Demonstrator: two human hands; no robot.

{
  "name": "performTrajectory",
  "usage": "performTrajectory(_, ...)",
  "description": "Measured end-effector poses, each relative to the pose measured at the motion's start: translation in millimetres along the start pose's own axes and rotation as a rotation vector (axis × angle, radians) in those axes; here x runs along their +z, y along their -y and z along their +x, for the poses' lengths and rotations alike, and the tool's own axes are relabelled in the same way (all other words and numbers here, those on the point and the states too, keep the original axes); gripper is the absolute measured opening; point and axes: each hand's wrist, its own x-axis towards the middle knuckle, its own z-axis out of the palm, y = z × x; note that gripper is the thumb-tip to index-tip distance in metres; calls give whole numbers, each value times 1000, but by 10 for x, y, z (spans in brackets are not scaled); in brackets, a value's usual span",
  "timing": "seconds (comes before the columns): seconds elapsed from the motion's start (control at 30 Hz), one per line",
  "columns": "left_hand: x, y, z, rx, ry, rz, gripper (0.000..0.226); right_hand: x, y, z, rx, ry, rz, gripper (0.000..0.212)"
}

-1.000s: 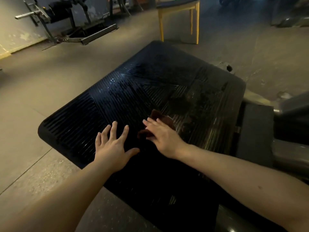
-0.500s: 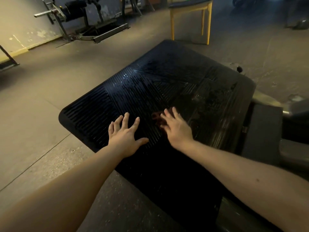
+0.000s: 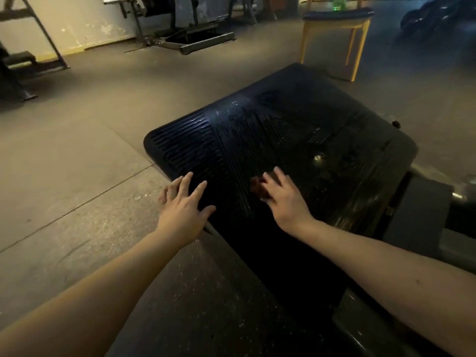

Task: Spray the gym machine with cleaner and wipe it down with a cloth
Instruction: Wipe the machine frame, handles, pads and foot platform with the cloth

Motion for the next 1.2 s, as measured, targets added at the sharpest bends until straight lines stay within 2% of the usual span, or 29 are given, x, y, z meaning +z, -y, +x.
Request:
performTrajectory(0.03,-13,10,-18,-1,10,-11,68,0,63,35,69,1,30,44)
performTrajectory(0.1,-28,12,-64,19,34,-3,68,90,198,-45,69,-31,65,45)
performTrajectory(0.2,-16,25,-200,53,67,0,71,232,414,-412,-96,-50,0,41)
performTrajectory(0.3,54,95,-421,116,74,5,73,262,708,-785,-189,39,-61,44)
performTrajectory(0.4,130,144,-626,150,105,-3,76,162,871,-874,-64,132,54,47)
performTrajectory(0.47,111,134,-710,156,88,-98,73,24,973,-817,54,208,208,45)
performTrajectory(0.57,-7,90,-772,202,55,-345,72,-183,1160,-703,110,258,401,23)
performTrajectory(0.67,-162,13,-821,202,182,-725,76,-327,1356,-566,130,243,555,21)
performTrajectory(0.73,-216,-11,-847,167,287,-975,60,-375,1428,-469,140,223,611,19)
performTrajectory(0.8,-242,3,-864,123,298,-1033,37,-406,1475,-409,138,232,624,18)
performTrajectory(0.87,-275,53,-874,86,282,-1008,25,-440,1502,-371,131,267,622,20)
performTrajectory(1.03,-366,232,-941,-110,275,-1095,38,-489,1526,-340,188,366,535,8)
performTrajectory(1.1,-404,286,-978,-159,297,-1127,33,-494,1473,-345,255,456,574,26)
performTrajectory(1.2,-482,316,-1016,-183,318,-1141,28,-491,1364,-350,223,611,499,58)
